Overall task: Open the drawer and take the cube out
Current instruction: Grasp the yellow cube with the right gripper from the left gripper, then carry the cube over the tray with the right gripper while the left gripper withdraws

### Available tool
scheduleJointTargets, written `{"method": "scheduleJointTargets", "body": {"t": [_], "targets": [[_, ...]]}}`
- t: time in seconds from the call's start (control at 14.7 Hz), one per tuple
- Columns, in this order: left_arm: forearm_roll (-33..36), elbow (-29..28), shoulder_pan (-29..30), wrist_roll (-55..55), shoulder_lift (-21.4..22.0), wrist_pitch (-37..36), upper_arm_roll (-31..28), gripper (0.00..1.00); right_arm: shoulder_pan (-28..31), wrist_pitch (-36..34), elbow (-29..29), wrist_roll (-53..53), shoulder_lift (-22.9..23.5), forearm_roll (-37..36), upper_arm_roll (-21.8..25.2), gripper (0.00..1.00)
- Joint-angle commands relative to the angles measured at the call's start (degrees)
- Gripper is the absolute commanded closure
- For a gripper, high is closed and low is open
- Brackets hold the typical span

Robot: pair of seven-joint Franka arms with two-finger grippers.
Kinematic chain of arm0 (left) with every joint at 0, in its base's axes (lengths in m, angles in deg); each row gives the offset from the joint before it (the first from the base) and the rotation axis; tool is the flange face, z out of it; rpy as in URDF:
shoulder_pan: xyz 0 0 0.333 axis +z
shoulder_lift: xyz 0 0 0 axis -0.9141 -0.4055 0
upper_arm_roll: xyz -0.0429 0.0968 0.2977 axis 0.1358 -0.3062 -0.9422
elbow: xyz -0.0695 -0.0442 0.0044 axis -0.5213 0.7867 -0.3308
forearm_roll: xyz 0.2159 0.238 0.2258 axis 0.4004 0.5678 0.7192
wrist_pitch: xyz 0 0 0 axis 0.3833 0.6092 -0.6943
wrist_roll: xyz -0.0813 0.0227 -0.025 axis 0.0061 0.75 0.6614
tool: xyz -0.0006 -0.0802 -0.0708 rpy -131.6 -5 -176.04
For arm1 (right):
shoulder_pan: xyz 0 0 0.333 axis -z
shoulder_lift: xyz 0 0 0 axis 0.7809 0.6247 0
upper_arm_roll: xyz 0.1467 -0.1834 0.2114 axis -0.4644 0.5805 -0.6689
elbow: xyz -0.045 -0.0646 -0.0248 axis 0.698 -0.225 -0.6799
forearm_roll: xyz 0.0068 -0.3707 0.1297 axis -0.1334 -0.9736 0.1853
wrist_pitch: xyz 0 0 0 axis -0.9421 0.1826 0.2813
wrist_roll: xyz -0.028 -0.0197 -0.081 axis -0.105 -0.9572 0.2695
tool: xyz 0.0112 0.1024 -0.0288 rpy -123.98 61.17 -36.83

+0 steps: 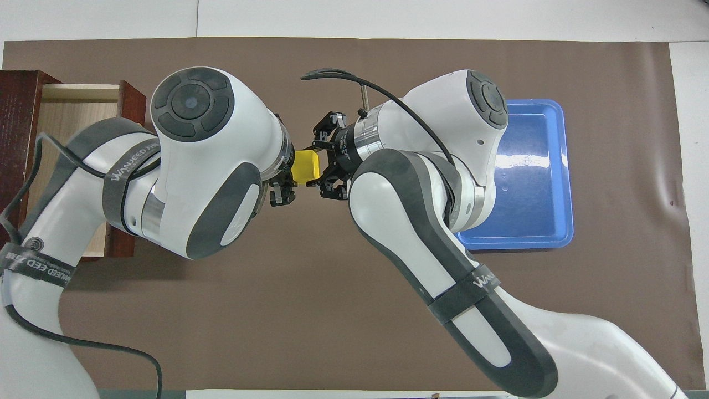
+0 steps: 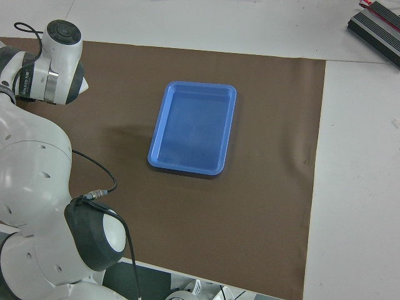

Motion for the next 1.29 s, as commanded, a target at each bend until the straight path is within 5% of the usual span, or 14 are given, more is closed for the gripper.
{"method": "scheduleJointTargets", "body": {"t": [0.0, 0.41, 0.61, 1.02, 1.09, 1.22], "targets": [[-0.79, 0.00, 0.31, -1.00, 0.72, -0.17, -1.01, 0.00, -0.18, -0.52, -1.00, 0.61, 0.75, -1.54, -0.12, 1.00], [-0.43, -1.14, 7.50, -9.41, 1.60, -5.35, -1.36, 0.00, 1.48, -1.74, -0.21, 1.13, 0.05, -1.54, 0.23, 1.00], [2.46, -6.84, 12.25, -17.49, 3.96, -4.66, -1.36, 0.00, 6.56, -5.34, 2.77, 5.60, -3.46, -1.19, 0.14, 1.00], [4.84, -9.67, 22.62, -32.27, 4.59, -0.27, -1.36, 0.00, 20.53, -12.12, 8.30, 19.39, -6.54, 1.44, 0.14, 1.00], [6.75, -10.19, 24.98, -34.90, 4.50, 2.26, -1.36, 0.00, 29.00, -14.39, 10.58, 24.55, -6.20, 1.97, 0.14, 1.00], [8.09, -12.21, 25.97, -37.12, 4.85, 4.30, -1.36, 0.00, 34.51, -17.82, 10.61, 29.95, -3.66, 1.97, 0.32, 1.00]]}}
